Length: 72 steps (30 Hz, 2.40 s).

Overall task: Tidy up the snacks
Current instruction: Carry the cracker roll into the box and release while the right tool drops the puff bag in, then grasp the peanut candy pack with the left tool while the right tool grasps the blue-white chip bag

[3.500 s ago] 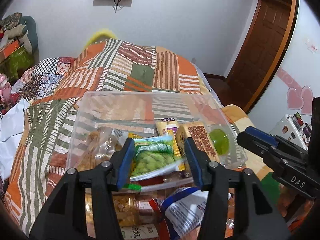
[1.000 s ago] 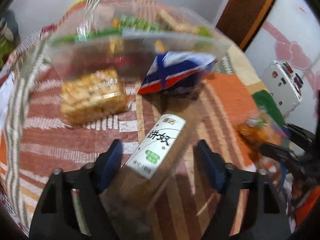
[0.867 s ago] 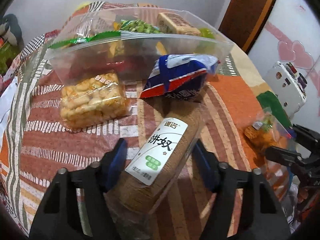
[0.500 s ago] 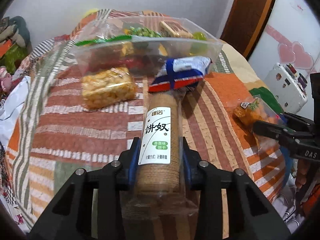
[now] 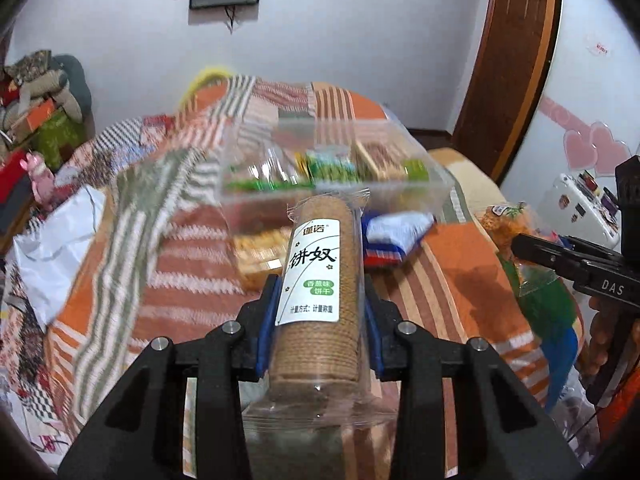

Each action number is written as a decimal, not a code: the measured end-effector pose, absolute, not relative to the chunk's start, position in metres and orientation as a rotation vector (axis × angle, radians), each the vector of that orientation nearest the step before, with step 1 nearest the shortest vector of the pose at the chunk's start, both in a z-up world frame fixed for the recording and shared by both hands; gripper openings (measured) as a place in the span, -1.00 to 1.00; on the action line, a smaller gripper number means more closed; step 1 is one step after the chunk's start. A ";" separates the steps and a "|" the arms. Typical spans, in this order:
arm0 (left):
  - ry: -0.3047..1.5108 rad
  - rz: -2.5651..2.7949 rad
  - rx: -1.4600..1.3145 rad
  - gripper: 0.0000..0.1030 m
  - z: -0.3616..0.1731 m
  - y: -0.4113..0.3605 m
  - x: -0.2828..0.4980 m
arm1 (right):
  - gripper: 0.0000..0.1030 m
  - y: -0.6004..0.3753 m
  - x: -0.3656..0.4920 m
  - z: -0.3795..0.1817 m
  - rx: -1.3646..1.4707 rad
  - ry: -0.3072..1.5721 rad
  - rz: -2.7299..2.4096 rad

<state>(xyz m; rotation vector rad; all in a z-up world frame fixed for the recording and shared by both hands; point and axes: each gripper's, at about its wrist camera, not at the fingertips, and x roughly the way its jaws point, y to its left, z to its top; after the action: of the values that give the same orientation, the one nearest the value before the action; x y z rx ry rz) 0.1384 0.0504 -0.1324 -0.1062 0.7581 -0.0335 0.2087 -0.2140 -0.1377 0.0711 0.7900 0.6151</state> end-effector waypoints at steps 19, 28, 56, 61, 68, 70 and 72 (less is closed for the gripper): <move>0.655 0.039 -0.146 -0.28 -0.091 0.092 0.227 | 0.04 -0.166 0.273 -0.100 0.070 0.661 0.626; 0.717 0.063 -0.194 -0.28 -0.112 0.120 0.271 | 0.04 -0.120 0.300 -0.108 0.034 0.699 0.674; 0.759 0.073 -0.171 -0.04 -0.120 0.125 0.299 | 0.14 -0.066 0.330 -0.131 -0.111 0.821 0.681; 0.728 0.063 -0.130 0.16 -0.110 0.116 0.278 | 0.21 -0.080 0.315 -0.125 -0.094 0.802 0.695; 0.713 0.043 -0.075 0.47 -0.108 0.102 0.244 | 0.25 -0.101 0.285 -0.121 -0.107 0.780 0.713; 0.718 0.032 -0.069 0.49 -0.110 0.099 0.234 | 0.30 -0.107 0.278 -0.121 -0.100 0.777 0.717; 0.733 0.026 -0.072 0.59 -0.115 0.097 0.224 | 0.43 -0.115 0.272 -0.124 -0.080 0.789 0.728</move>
<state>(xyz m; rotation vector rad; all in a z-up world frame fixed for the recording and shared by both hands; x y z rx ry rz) 0.2241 0.0971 -0.1148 -0.0718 0.7327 0.0262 0.2721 -0.1149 -0.1243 -0.0801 0.7894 0.7284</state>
